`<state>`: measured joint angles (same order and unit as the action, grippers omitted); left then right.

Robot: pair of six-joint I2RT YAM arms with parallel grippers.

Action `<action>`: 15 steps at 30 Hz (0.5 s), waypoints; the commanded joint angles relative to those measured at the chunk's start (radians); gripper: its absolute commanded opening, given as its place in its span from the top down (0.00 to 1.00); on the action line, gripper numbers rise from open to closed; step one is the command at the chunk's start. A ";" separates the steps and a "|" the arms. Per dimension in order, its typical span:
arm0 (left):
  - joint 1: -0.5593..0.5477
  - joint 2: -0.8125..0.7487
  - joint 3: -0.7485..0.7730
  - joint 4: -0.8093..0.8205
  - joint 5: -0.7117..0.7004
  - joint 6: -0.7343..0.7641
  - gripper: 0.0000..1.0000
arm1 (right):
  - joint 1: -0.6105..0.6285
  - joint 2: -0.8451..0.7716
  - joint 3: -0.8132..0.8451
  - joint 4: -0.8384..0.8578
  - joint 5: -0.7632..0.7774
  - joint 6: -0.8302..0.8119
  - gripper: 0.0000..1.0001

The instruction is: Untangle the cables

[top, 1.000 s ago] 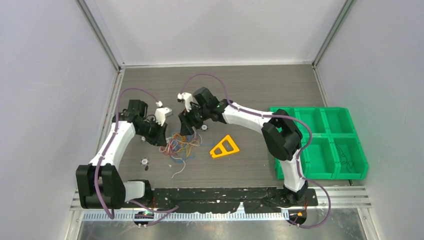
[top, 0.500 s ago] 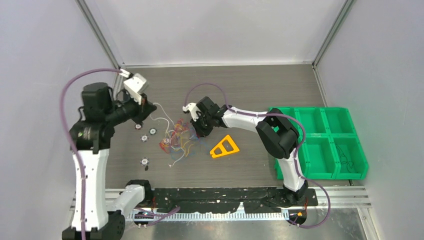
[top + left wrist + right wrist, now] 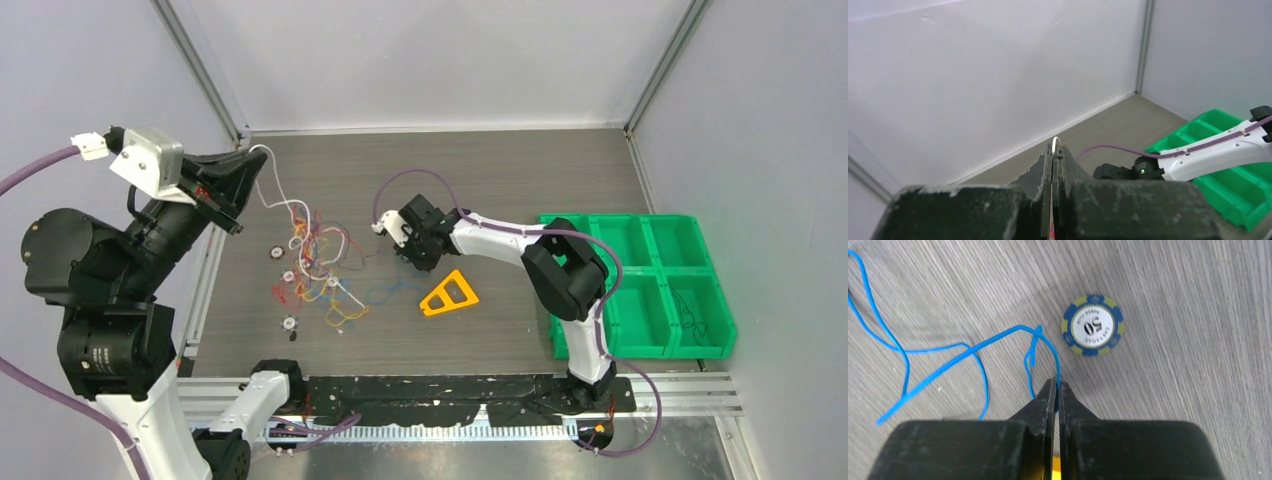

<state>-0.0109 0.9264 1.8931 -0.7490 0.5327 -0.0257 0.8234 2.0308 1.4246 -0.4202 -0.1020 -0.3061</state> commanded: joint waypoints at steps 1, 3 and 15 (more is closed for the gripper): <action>0.006 0.038 -0.075 0.048 0.100 -0.116 1.00 | -0.050 -0.135 0.028 -0.084 -0.118 -0.032 0.93; 0.006 0.018 -0.160 0.086 0.086 -0.129 1.00 | -0.076 -0.199 0.039 -0.072 -0.174 -0.002 0.94; 0.006 -0.030 -0.677 0.104 -0.049 0.066 1.00 | -0.222 -0.481 0.248 -0.178 -0.340 0.084 0.95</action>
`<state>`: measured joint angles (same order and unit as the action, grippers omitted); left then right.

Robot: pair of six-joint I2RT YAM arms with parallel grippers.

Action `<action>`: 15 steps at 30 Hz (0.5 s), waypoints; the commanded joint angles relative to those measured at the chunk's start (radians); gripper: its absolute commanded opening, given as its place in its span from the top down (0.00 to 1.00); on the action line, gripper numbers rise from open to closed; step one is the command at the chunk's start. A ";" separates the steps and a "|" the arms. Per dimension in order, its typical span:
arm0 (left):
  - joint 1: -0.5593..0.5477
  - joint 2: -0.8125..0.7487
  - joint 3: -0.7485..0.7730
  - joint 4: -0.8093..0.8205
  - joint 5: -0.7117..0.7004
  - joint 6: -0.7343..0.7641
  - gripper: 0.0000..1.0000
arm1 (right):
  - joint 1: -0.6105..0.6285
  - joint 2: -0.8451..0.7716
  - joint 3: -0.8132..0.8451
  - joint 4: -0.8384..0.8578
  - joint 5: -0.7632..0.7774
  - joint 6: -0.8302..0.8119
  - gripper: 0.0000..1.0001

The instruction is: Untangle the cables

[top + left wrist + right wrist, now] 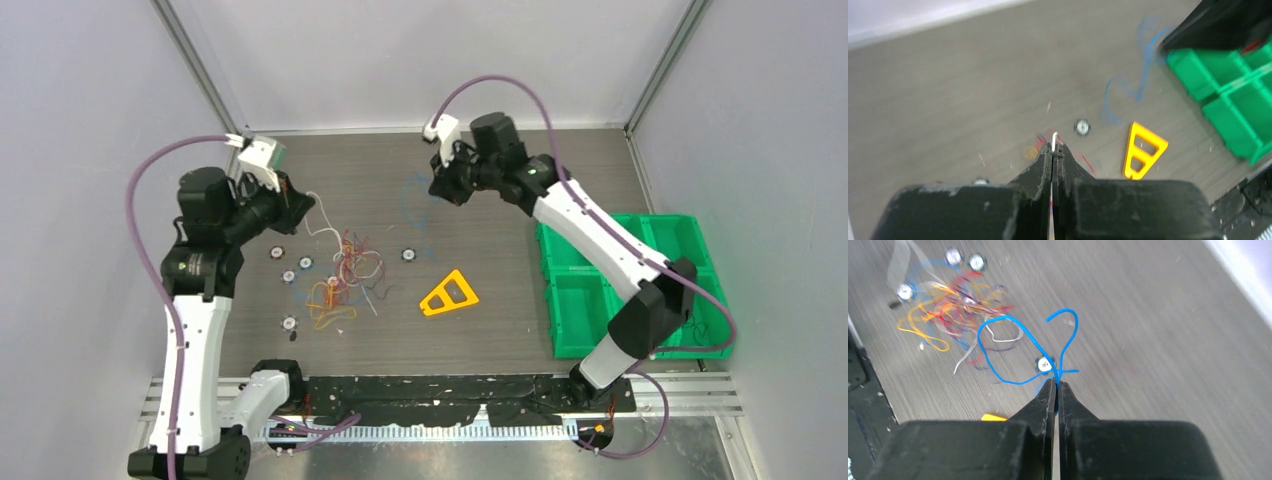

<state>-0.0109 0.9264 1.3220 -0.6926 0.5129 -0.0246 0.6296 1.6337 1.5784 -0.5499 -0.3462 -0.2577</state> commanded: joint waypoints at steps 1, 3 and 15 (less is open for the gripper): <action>0.006 -0.030 -0.144 0.051 -0.020 0.067 1.00 | -0.049 -0.094 0.106 -0.053 -0.112 0.037 0.95; 0.006 -0.018 -0.203 0.042 0.015 0.077 1.00 | -0.086 -0.126 0.132 -0.059 -0.136 0.050 0.95; -0.021 0.009 -0.328 0.022 0.118 0.113 1.00 | -0.391 -0.362 0.127 -0.297 -0.282 0.012 0.95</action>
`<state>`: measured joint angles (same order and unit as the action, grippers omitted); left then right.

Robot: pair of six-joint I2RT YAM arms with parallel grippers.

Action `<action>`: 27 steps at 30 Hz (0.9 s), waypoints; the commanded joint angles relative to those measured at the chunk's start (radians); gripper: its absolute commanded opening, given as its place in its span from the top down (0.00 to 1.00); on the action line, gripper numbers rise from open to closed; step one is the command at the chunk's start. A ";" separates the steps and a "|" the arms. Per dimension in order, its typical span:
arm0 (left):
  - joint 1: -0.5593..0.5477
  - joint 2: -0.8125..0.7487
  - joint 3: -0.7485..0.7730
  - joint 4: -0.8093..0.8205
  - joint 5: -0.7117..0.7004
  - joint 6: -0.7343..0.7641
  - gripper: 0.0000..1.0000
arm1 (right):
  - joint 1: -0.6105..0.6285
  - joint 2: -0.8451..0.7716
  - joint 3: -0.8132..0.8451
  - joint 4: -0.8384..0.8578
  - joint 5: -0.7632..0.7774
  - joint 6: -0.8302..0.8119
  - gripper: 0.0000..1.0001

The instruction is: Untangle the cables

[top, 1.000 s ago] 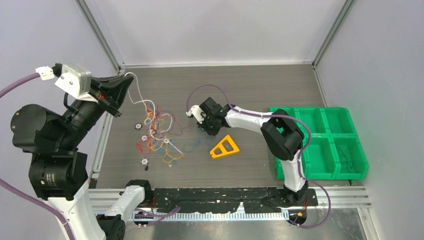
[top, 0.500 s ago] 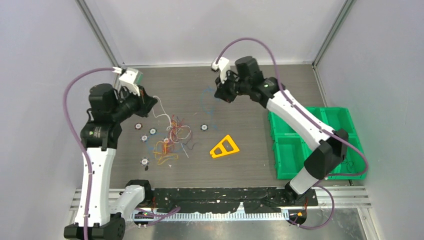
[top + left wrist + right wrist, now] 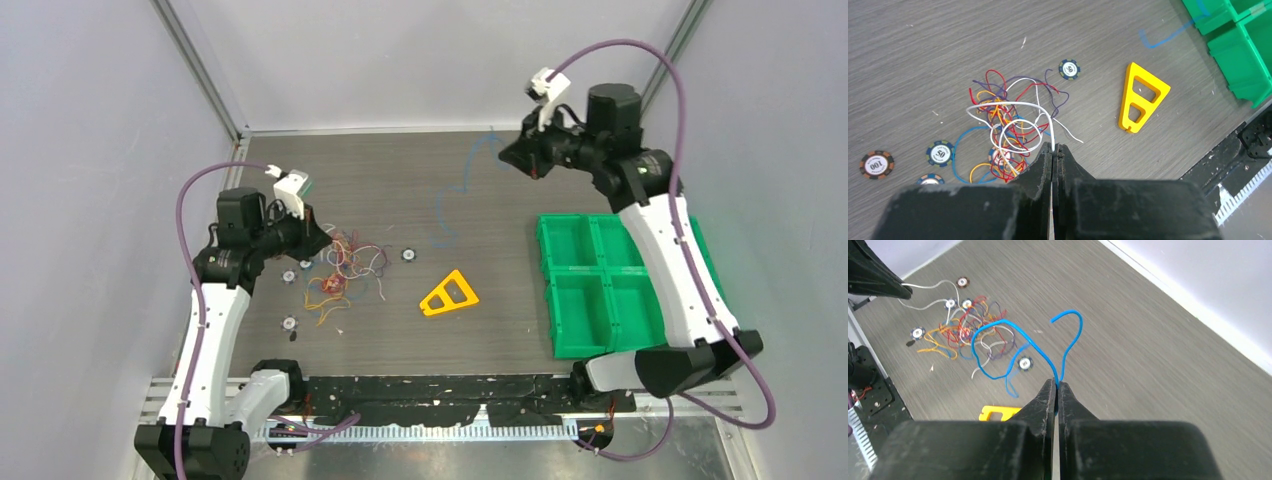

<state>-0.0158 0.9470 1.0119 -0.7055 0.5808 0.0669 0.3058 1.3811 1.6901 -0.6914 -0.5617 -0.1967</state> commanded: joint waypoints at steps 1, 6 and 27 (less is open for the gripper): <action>-0.022 -0.013 -0.024 0.041 0.049 0.018 1.00 | -0.110 -0.123 0.027 -0.181 -0.074 -0.078 0.95; -0.053 -0.013 -0.047 0.073 0.046 0.007 1.00 | -0.246 -0.224 0.082 -0.428 -0.024 -0.195 0.95; -0.079 -0.005 -0.038 0.101 0.033 0.002 1.00 | -0.873 -0.254 0.120 -0.863 0.176 -0.615 0.95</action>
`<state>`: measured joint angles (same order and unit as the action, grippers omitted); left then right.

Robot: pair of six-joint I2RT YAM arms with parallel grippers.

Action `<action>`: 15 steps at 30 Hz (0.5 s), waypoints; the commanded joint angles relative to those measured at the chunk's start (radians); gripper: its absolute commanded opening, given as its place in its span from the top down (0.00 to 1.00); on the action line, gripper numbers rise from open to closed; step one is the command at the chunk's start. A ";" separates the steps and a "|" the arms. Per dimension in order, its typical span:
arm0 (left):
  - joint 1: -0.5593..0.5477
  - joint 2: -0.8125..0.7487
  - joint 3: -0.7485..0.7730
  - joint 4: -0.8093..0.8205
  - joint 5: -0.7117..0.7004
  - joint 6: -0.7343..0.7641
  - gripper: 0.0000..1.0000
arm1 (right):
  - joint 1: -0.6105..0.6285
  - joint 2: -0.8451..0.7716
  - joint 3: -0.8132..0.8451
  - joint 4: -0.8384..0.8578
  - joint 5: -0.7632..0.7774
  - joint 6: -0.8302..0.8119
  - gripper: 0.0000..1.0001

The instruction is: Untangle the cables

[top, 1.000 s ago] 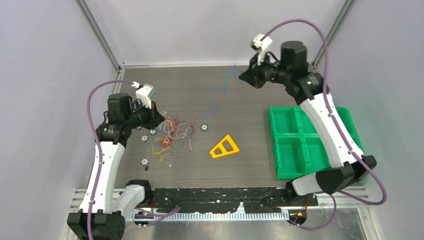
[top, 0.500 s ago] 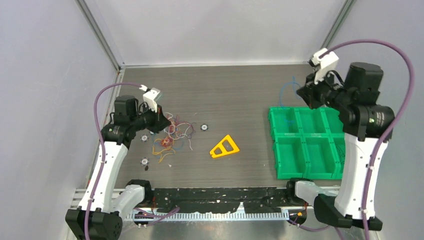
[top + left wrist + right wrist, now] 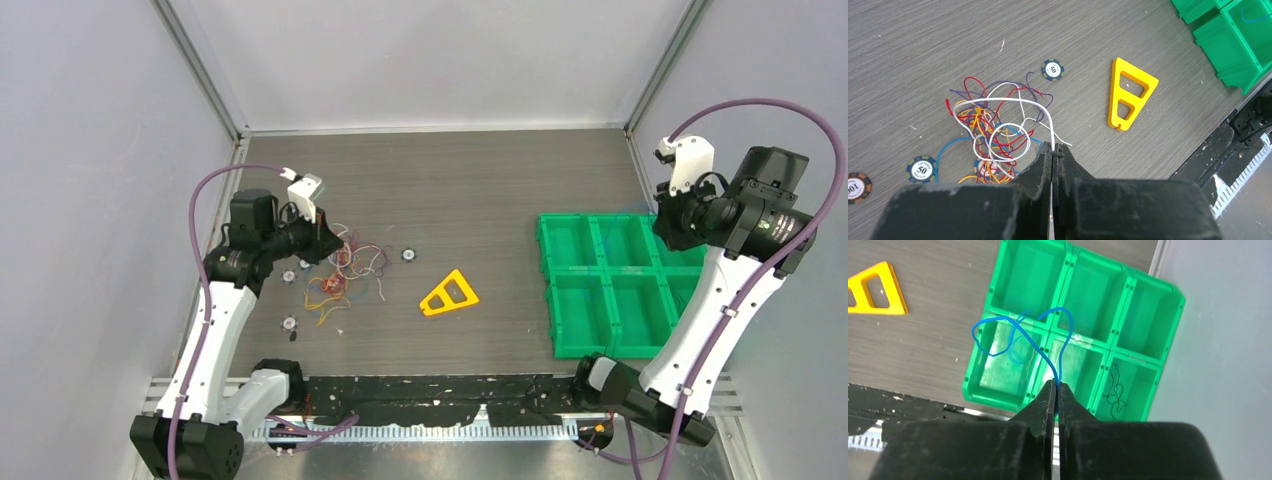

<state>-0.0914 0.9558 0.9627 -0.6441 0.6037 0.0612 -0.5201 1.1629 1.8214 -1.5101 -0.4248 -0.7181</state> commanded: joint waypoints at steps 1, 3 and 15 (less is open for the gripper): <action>-0.004 -0.014 0.011 0.039 0.010 0.006 1.00 | -0.064 -0.035 -0.008 -0.045 0.037 -0.100 0.95; -0.004 -0.015 0.010 0.041 0.010 0.006 1.00 | -0.116 -0.030 0.016 -0.045 0.029 -0.117 0.95; -0.004 0.000 0.011 0.044 -0.001 0.018 1.00 | -0.322 0.058 0.208 -0.044 -0.045 -0.151 0.95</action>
<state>-0.0914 0.9558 0.9627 -0.6399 0.6029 0.0620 -0.8192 1.1984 1.9713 -1.5578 -0.4385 -0.8562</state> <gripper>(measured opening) 0.009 0.070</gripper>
